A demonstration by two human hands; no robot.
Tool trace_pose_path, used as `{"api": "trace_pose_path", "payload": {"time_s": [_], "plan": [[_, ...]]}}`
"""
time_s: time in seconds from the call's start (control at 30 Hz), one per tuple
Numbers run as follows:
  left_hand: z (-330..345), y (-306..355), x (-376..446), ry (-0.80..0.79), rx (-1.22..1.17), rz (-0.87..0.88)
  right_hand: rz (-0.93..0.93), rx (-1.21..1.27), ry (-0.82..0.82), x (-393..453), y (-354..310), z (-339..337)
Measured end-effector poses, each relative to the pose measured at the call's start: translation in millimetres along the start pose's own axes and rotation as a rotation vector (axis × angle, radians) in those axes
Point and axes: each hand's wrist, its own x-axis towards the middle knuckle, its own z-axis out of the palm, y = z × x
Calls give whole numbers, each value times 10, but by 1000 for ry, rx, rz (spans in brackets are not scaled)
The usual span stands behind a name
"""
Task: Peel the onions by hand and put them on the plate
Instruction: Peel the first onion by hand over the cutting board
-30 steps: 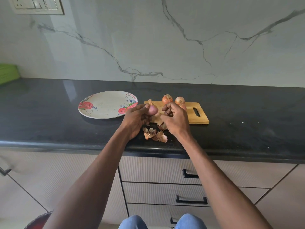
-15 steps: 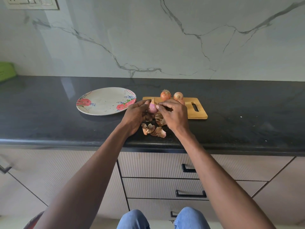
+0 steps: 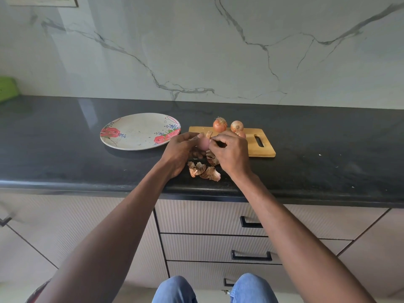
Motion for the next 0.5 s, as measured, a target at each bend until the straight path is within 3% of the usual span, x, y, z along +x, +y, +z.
{"api": "trace_pose_path", "payload": {"time_s": [0.27, 0.5], "plan": [[2, 33, -53, -9, -11, -17, -29, -43, -13, -1, 10, -12], [25, 72, -59, -8, -111, -38, 4, 64, -32, 35, 80, 19]]}}
